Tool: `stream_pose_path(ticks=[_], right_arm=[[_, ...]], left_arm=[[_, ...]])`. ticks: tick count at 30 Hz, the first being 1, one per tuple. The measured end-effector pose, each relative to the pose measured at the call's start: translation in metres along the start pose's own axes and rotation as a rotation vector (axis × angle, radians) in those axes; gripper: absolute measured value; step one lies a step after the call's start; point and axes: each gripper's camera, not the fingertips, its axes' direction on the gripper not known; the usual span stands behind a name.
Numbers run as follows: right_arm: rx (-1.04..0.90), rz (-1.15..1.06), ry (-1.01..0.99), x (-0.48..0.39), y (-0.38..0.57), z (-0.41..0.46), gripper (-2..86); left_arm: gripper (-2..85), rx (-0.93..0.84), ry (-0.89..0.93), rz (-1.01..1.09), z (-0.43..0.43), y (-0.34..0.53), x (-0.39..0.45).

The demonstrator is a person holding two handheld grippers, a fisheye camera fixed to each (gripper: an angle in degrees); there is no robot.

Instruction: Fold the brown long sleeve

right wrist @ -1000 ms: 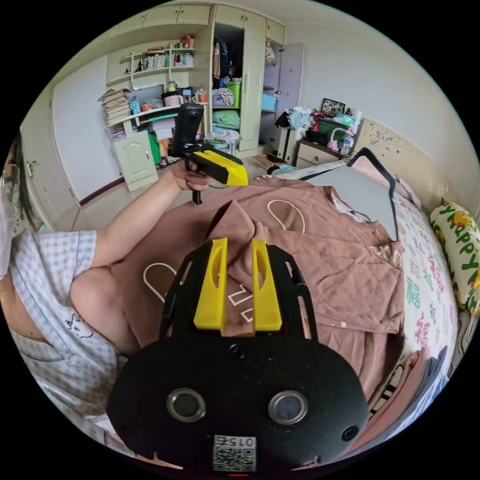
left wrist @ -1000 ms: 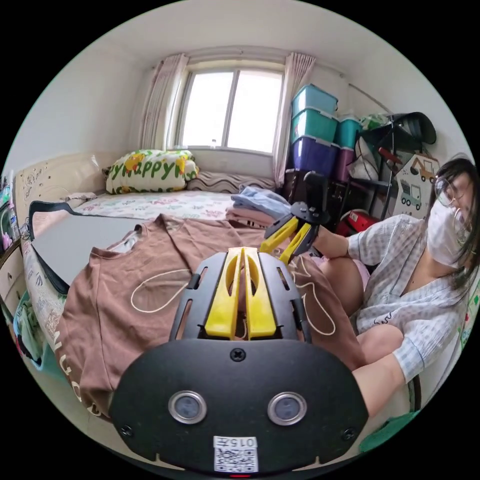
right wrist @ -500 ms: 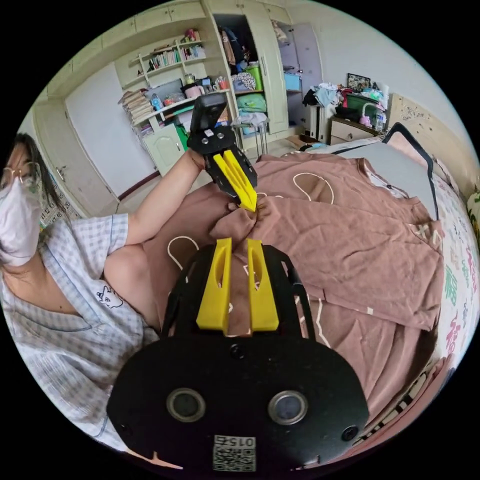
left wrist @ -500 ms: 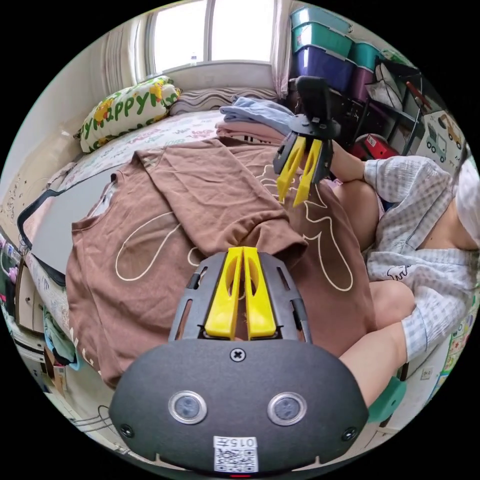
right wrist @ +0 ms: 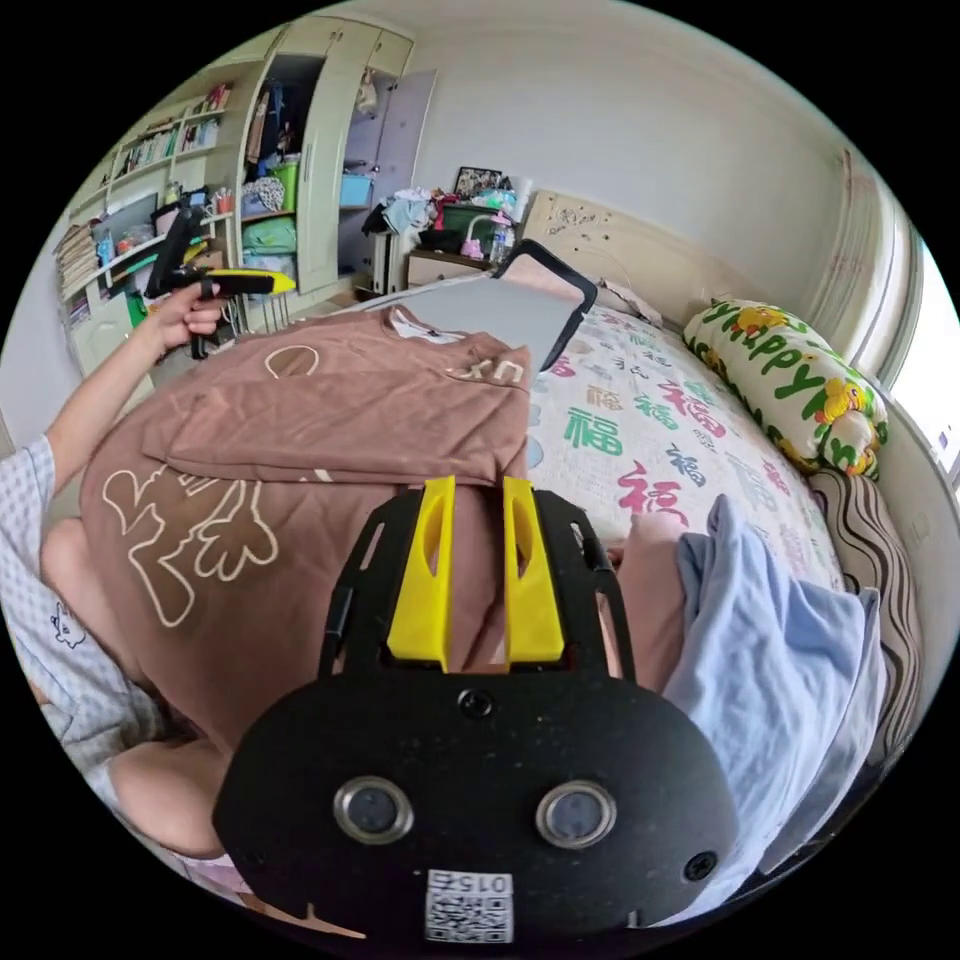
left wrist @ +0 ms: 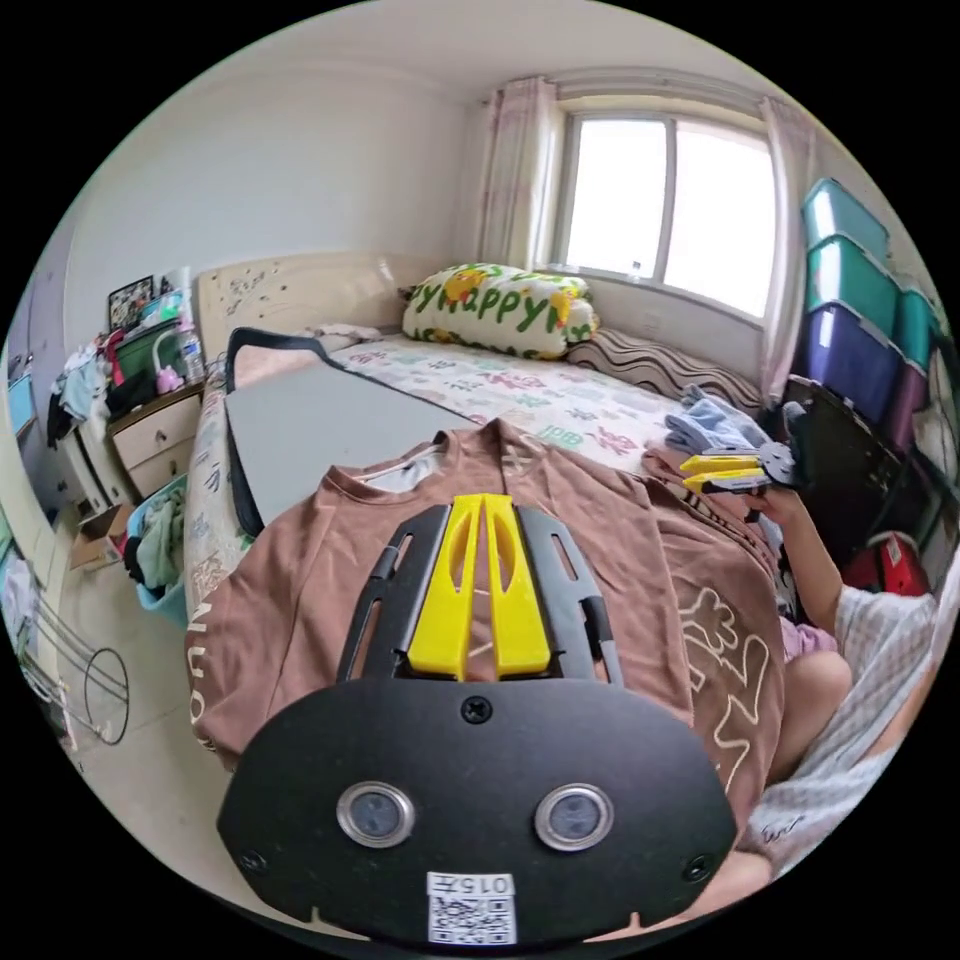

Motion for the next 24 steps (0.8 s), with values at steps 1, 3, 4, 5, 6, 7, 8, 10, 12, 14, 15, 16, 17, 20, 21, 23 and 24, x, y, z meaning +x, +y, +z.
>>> stream_pose_path(ticks=[1,3,4,5,6,7,8,10,12,14,15,16,17,20,21,23,24], right_arm=[[-0.034,-0.025,0.013,0.003,-0.007,0.012,8.3],[-0.075,-0.059,0.038,0.007,-0.017,0.029,8.7],[-0.099,-0.074,0.049,0.01,-0.021,0.04,9.2],[-0.107,-0.074,0.044,0.012,-0.021,0.045,9.5],[-0.105,-0.059,0.008,0.017,-0.02,0.052,9.9],[-0.079,-0.037,-0.051,0.022,-0.014,0.057,10.2],[-0.065,-0.028,-0.078,0.025,-0.01,0.06,10.2],[-0.048,-0.011,-0.137,0.03,0.007,0.065,10.7],[-0.002,-0.013,-0.181,0.03,0.011,0.056,10.8],[0.045,-0.008,-0.179,0.029,0.016,0.052,10.5],[0.037,-0.001,-0.168,0.028,0.017,0.053,10.5],[0.019,0.001,-0.155,0.025,0.016,0.057,10.5],[0.005,-0.002,-0.149,0.024,0.015,0.059,10.4],[-0.053,-0.036,-0.121,0.012,0.013,0.069,10.2],[-0.06,-0.041,-0.105,0.009,0.013,0.07,9.9],[-0.058,-0.032,-0.085,0.007,0.014,0.07,8.2],[-0.054,-0.019,-0.074,0.008,0.014,0.069,6.1]], left_arm=[[0.0,-0.053,-0.042,-0.039,0.024,-0.024,-0.004],[0.7,-0.118,-0.072,-0.083,0.063,-0.058,-0.008],[1.2,-0.131,-0.061,-0.113,0.089,-0.077,-0.009],[1.5,-0.13,-0.047,-0.128,0.101,-0.086,-0.01],[2.2,-0.122,-0.016,-0.151,0.128,-0.101,-0.01],[3.1,-0.114,0.007,-0.173,0.155,-0.114,-0.01],[3.5,-0.112,0.014,-0.183,0.169,-0.12,-0.011],[5.8,-0.109,0.011,-0.256,0.224,-0.137,-0.018],[7.3,-0.1,0.037,-0.327,0.262,-0.144,-0.029],[8.5,-0.102,0.075,-0.384,0.297,-0.147,-0.04],[9.1,-0.117,0.089,-0.399,0.32,-0.149,-0.045],[9.3,-0.141,0.085,-0.395,0.341,-0.15,-0.048],[9.4,-0.157,0.075,-0.39,0.351,-0.15,-0.05],[5.0,-0.215,0.051,-0.347,0.39,-0.143,-0.054],[3.0,-0.242,0.075,-0.341,0.397,-0.142,-0.06],[2.1,-0.153,0.1,-0.349,0.385,-0.131,-0.072],[1.7,-0.121,0.105,-0.382,0.377,-0.123,-0.084]])
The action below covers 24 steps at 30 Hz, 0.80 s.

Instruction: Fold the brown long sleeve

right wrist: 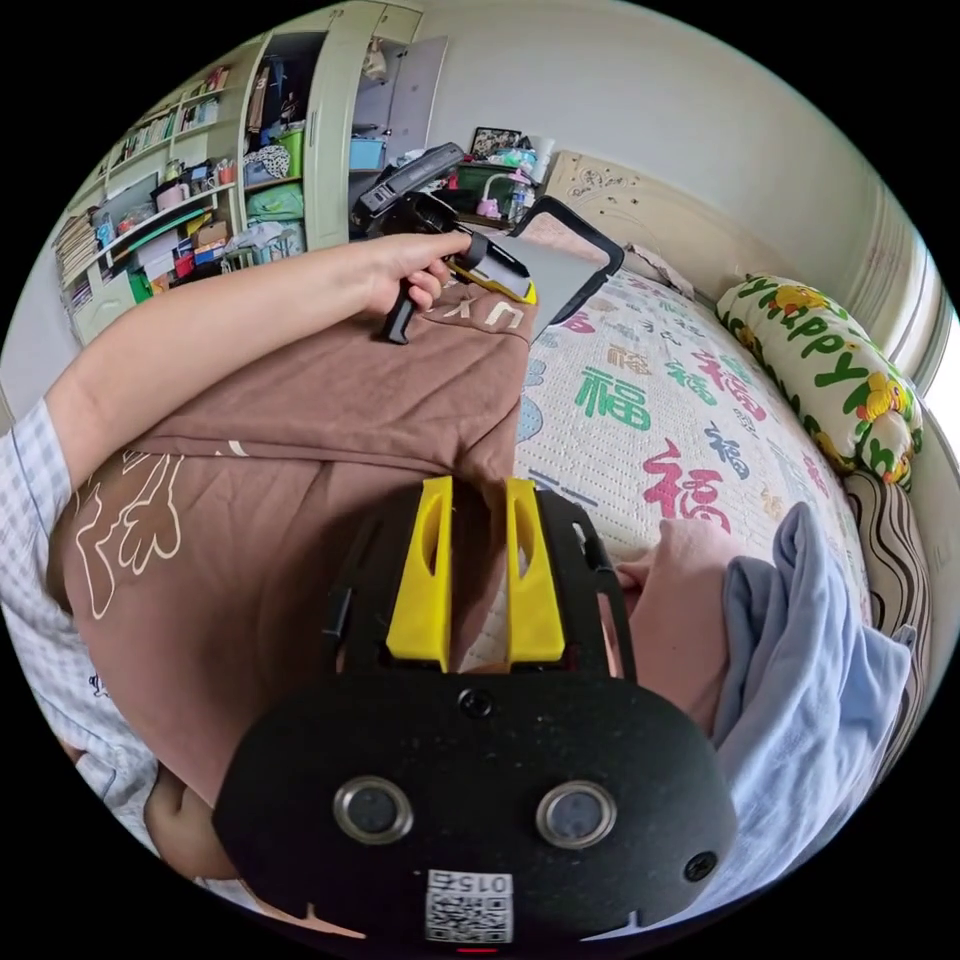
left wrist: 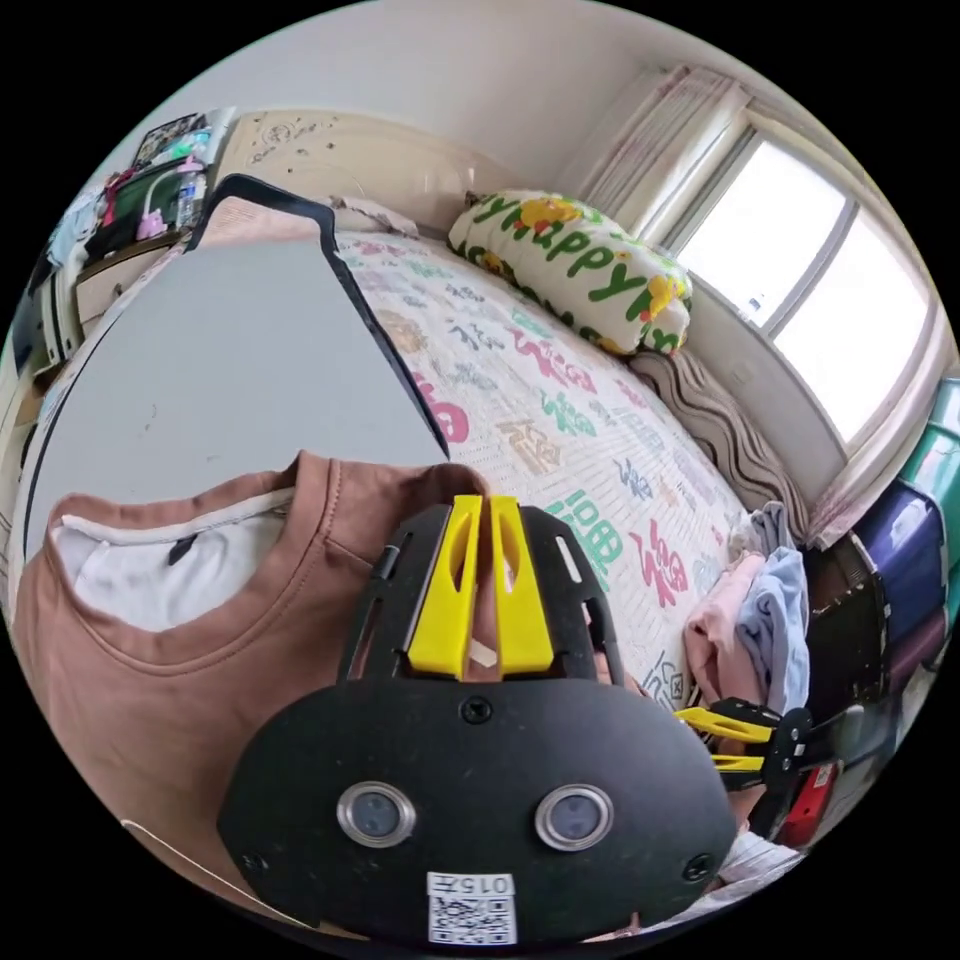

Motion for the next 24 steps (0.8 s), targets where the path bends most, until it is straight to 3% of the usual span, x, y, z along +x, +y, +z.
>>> stream_pose_path(ticks=[7,11,19,24], right_arm=[[0.026,0.039,-0.02,0.002,0.004,-0.002,-0.1],[0.025,0.039,-0.02,-0.002,0.004,-0.002,-0.1],[0.017,0.022,0.039,-0.019,-0.001,-0.002,3.9],[0.126,0.03,0.054,-0.028,-0.001,-0.028,7.0]], left_arm=[[2.8,-0.099,-0.122,-0.098,-0.016,0.032,-0.067],[6.1,-0.15,-0.114,0.04,-0.068,0.075,-0.079],[7.5,-0.191,0.045,0.366,-0.268,0.334,-0.07],[8.1,-0.109,-0.272,0.472,-0.322,0.483,-0.062]])
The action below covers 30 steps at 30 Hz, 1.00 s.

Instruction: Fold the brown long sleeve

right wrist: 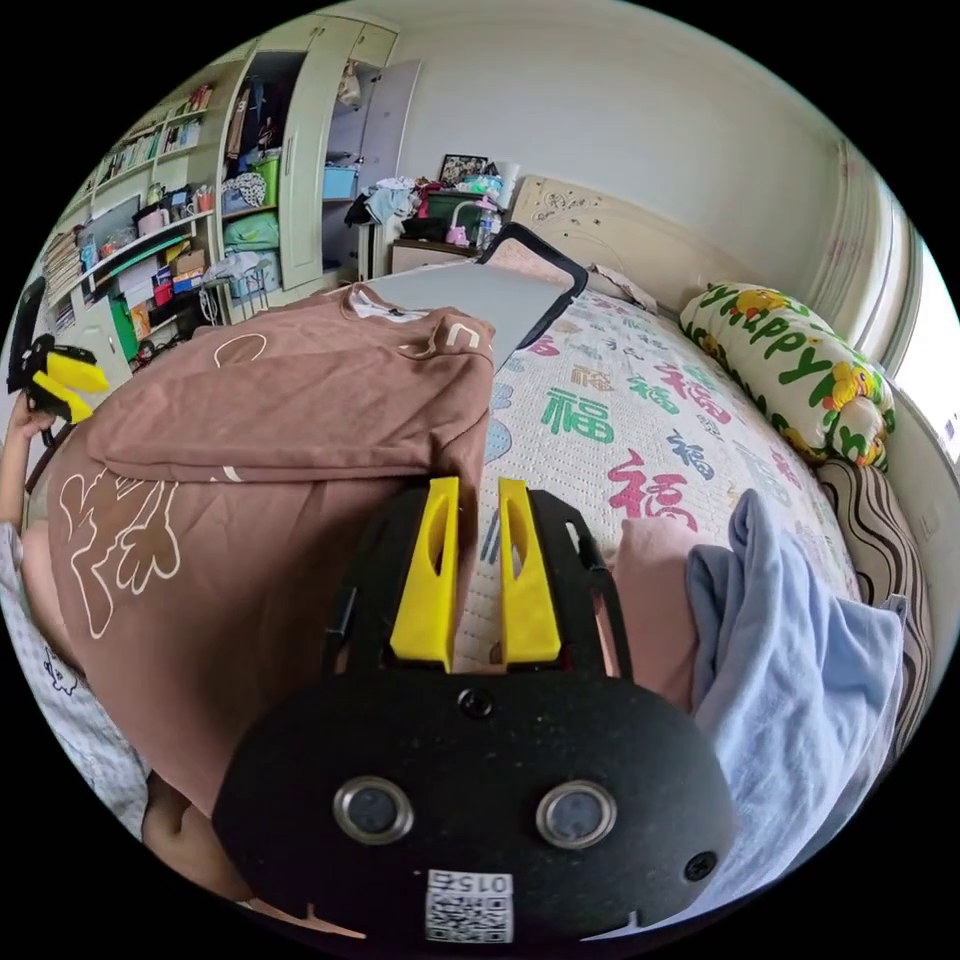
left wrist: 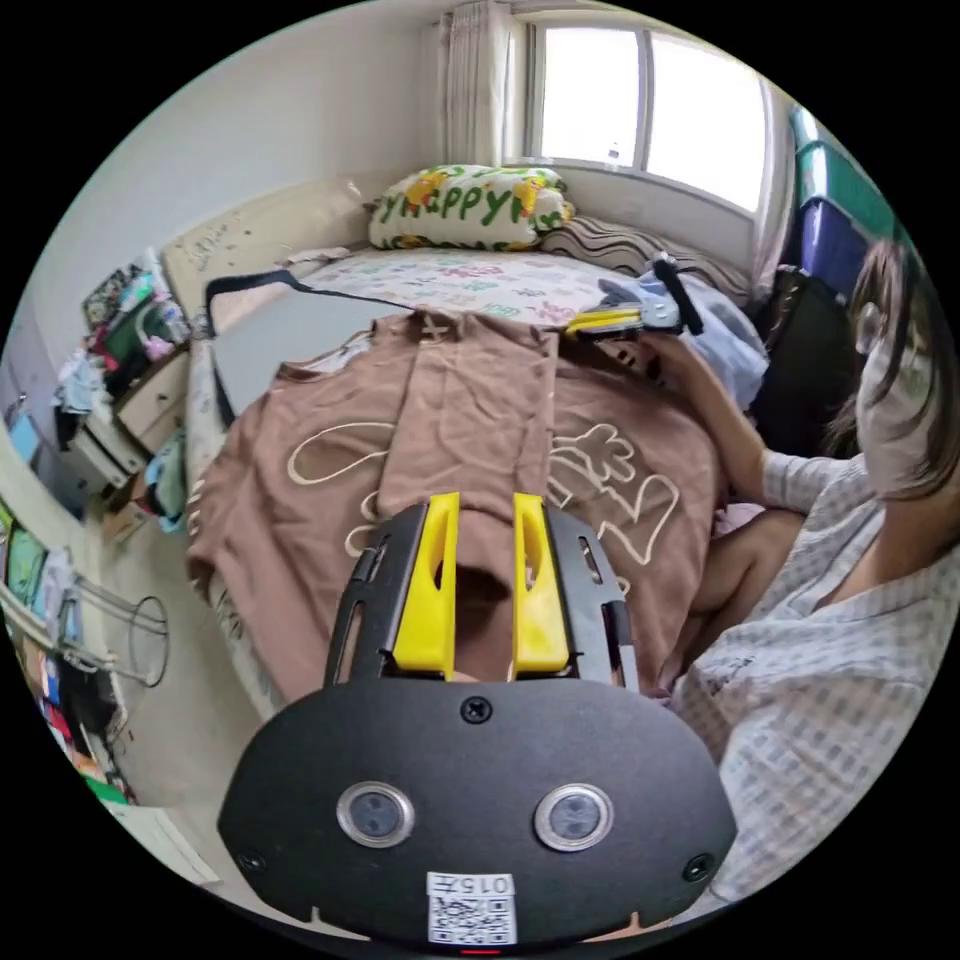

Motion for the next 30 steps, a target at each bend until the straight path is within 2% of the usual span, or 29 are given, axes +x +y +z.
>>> stream_pose_path(ticks=[2,4,6,11,12,14,16,21,25,30], right_arm=[[0.105,-0.052,-0.06,-0.016,-0.004,-0.023,7.3],[0.191,-0.218,-0.177,-0.054,-0.012,-0.046,7.8],[0.218,-0.349,-0.255,-0.088,-0.017,-0.052,8.1],[0.104,-0.55,-0.256,-0.151,-0.026,-0.015,8.2],[0.032,-0.591,-0.256,-0.16,-0.03,-0.007,8.2],[0.0,-0.603,-0.235,-0.167,-0.032,-0.003,7.3],[-0.03,-0.607,-0.181,-0.174,-0.033,0.003,0.8],[-0.015,-0.684,-0.074,-0.19,-0.02,0.003,-0.8],[0.041,-0.585,-0.173,-0.165,-0.015,-0.012,-1.0],[0.066,-0.557,-0.263,-0.142,-0.003,-0.02,-1.0]], left_arm=[[8.0,0.045,-0.032,-0.037,-0.002,0.038,0.006],[8.1,0.09,0.042,-0.09,0.008,0.072,0.006],[8.1,0.1,0.035,-0.11,0.02,0.087,0.009],[6.0,-0.032,-0.048,-0.069,0.054,0.101,0.032],[4.4,-0.042,-0.063,-0.057,0.059,0.106,0.038],[2.3,-0.044,-0.071,-0.037,0.063,0.113,0.048],[1.0,-0.023,-0.078,-0.025,0.062,0.124,0.058],[0.1,0.048,0.005,-0.036,0.039,0.148,0.075],[0.0,0.109,0.072,0.029,0.014,0.161,0.108],[-0.1,0.047,0.082,0.141,0.018,0.165,0.153]])
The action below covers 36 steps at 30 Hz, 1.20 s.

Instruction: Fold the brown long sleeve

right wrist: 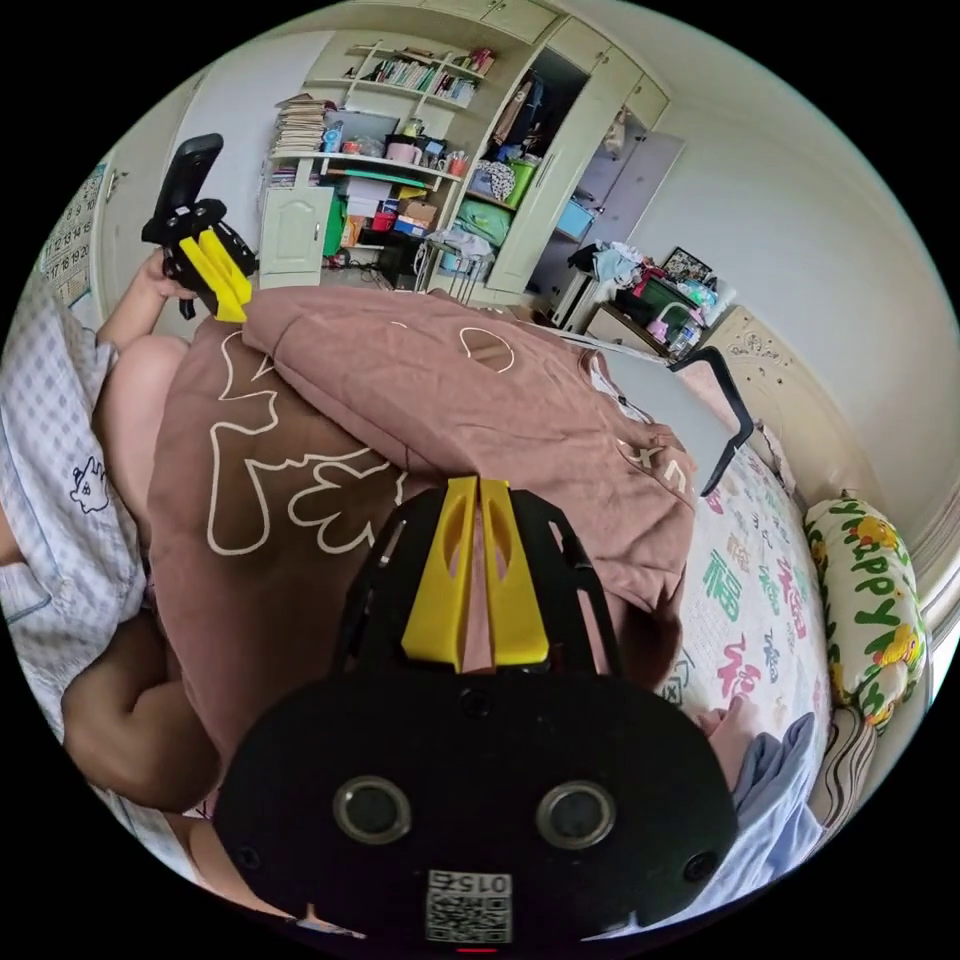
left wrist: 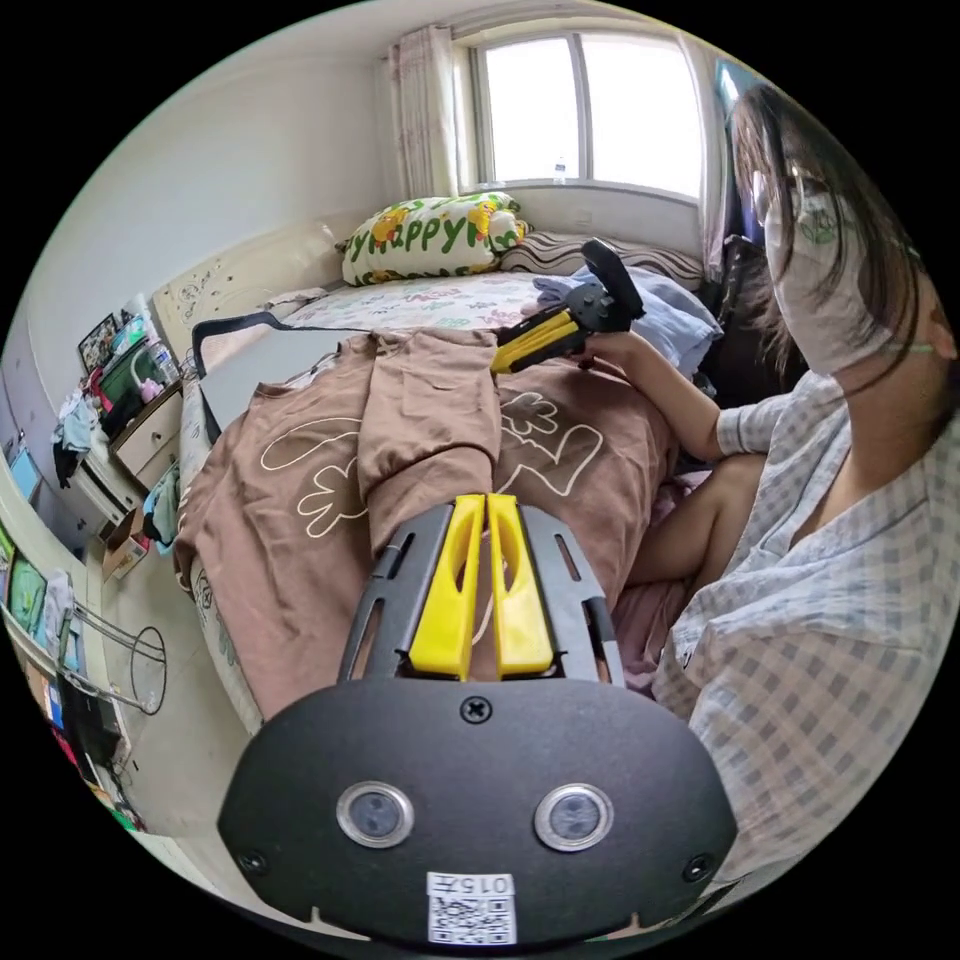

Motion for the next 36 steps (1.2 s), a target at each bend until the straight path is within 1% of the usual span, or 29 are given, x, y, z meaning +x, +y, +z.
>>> stream_pose_path(ticks=[3,4,8,11,14,16,18,19,20,22,23,24,25,26,27,28,29,30,31,32,34,35,36], right_arm=[[-0.074,-0.113,-0.023,-0.009,0.009,0.008,-1.0],[-0.055,-0.131,-0.013,-0.011,0.013,0.005,-1.0],[-0.014,-0.103,-0.057,-0.001,0.025,-0.002,-0.8],[-0.038,-0.075,-0.049,0.008,0.035,-0.002,-0.3],[-0.012,0.007,0.006,0.024,0.053,-0.015,0.0],[0.058,0.142,0.045,0.047,0.078,-0.034,-0.2],[0.098,0.276,0.106,0.069,0.097,-0.046,-0.3],[0.123,0.361,0.141,0.084,0.107,-0.053,-0.1],[0.133,0.401,0.148,0.092,0.111,-0.056,0.1],[0.147,0.514,0.124,0.121,0.12,-0.06,1.6],[0.141,0.531,0.122,0.128,0.121,-0.058,2.4],[0.11,0.562,0.124,0.141,0.121,-0.052,4.0],[0.052,0.581,0.132,0.154,0.121,-0.042,5.3],[0.016,0.59,0.136,0.161,0.122,-0.035,6.0],[-0.06,0.616,0.134,0.173,0.126,-0.021,7.1],[-0.118,0.65,0.105,0.183,0.134,-0.007,7.7],[-0.131,0.658,0.079,0.186,0.139,-0.002,7.8],[-0.125,0.691,0.023,0.191,0.151,0.004,6.9],[-0.1,0.706,-0.011,0.194,0.158,0.002,5.1],[-0.087,0.7,-0.013,0.194,0.159,0.0,4.0],[-0.096,0.697,-0.002,0.196,0.162,0.001,1.1],[-0.113,0.699,0.004,0.197,0.162,0.003,0.7],[-0.152,0.693,0.022,0.197,0.159,0.008,0.5]], left_arm=[[-0.1,-0.06,0.006,0.046,0.008,-0.002,0.021],[-0.1,-0.05,0.016,0.069,0.003,-0.003,0.031],[-0.1,-0.044,0.031,0.077,-0.006,-0.01,0.051],[-0.3,-0.119,0.028,0.041,0.003,-0.018,0.061],[-0.3,-0.092,-0.005,0.017,-0.019,-0.022,0.076],[-0.3,-0.006,0.0,-0.048,-0.055,-0.022,0.081],[-0.3,0.082,-0.02,-0.066,-0.083,-0.036,0.083],[-0.3,0.134,-0.048,-0.077,-0.098,-0.055,0.082],[-0.2,0.151,-0.065,-0.082,-0.103,-0.069,0.08],[-0.1,0.17,-0.149,-0.084,-0.108,-0.141,0.071],[0.0,0.171,-0.158,-0.078,-0.105,-0.161,0.068],[0.2,0.173,-0.145,-0.073,-0.094,-0.203,0.061],[0.5,0.176,-0.094,-0.081,-0.078,-0.246,0.054],[0.8,0.175,-0.054,-0.08,-0.068,-0.266,0.051],[1.3,0.157,0.045,-0.086,-0.043,-0.305,0.051],[2.2,0.087,0.154,-0.049,-0.011,-0.339,0.061],[2.7,0.036,0.202,-0.01,0.005,-0.354,0.071],[2.6,-0.057,0.26,0.055,0.035,-0.375,0.095],[2.4,-0.115,0.272,0.116,0.055,-0.387,0.12],[2.3,-0.136,0.266,0.146,0.062,-0.39,0.132],[2.0,-0.232,0.191,0.203,0.078,-0.398,0.166],[2.0,-0.227,0.178,0.196,0.075,-0.399,0.169],[1.9,-0.163,0.186,0.174,0.058,-0.403,0.168]])
